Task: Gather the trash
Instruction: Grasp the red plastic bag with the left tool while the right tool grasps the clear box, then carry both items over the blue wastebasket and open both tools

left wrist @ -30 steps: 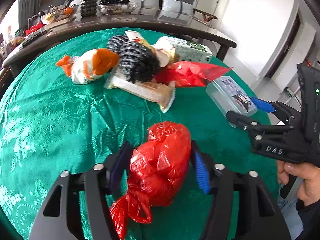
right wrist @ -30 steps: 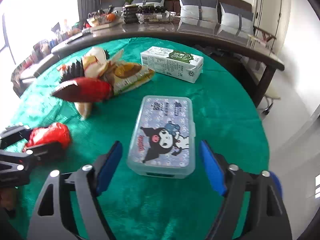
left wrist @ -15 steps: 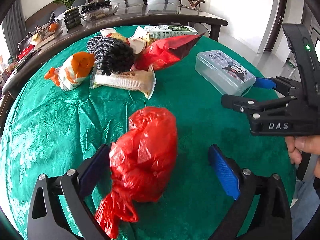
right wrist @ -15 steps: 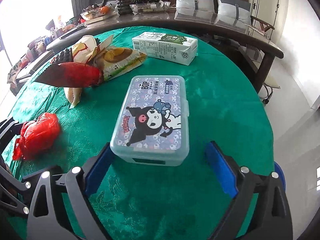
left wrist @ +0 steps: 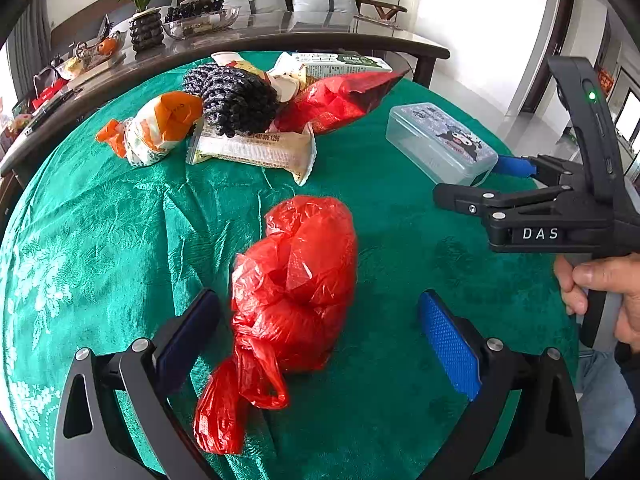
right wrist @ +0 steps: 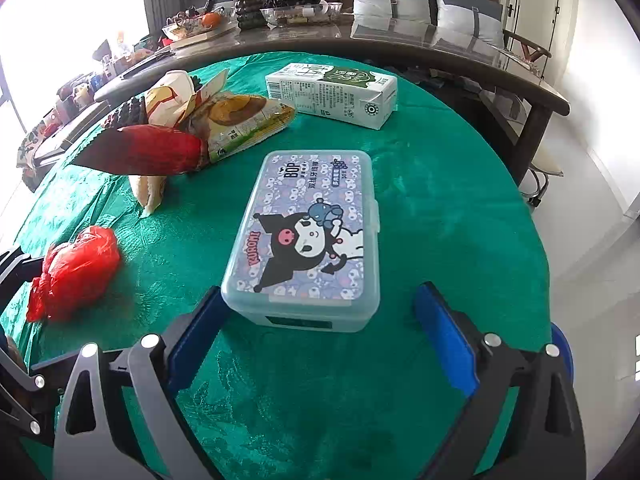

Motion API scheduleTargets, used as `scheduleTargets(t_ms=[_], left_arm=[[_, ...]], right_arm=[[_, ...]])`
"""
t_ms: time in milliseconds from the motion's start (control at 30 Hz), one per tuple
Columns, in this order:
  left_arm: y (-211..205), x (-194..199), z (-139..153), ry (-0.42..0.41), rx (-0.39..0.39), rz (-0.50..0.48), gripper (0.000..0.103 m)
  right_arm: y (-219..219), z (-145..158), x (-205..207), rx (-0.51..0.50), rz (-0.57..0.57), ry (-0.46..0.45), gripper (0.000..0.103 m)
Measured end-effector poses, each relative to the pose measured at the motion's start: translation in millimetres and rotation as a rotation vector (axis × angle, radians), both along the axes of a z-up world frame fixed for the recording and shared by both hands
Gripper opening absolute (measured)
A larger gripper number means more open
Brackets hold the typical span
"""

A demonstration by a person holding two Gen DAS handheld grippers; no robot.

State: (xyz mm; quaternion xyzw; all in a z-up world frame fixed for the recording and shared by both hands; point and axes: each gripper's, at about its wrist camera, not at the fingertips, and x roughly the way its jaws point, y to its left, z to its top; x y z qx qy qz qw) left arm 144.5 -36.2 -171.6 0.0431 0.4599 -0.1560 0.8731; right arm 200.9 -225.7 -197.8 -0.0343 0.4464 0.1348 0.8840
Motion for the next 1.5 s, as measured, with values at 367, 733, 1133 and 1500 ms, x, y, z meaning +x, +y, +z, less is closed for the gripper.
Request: scheduleTargets(t_ms=[367, 733, 1133, 1500], left_arm=[[12, 17, 22, 0.001, -0.044, -0.015, 0.098], [16, 26, 18, 0.056, -0.011, -0.019, 0.044], [-41, 11, 58, 0.044, -0.151, -0.099, 0.040], [-229, 40, 69, 0.070, -0.216, -0.321, 0.041]], right_arm=[[3, 51, 28, -0.023, -0.019, 0.134, 0.093], [34, 42, 63, -0.094, 0.010, 0.273, 0.061], [-75, 82, 26, 0.137, -0.083, 0.169, 0.061], [-262, 63, 0, 0.119, -0.395, 0.155, 0.061]])
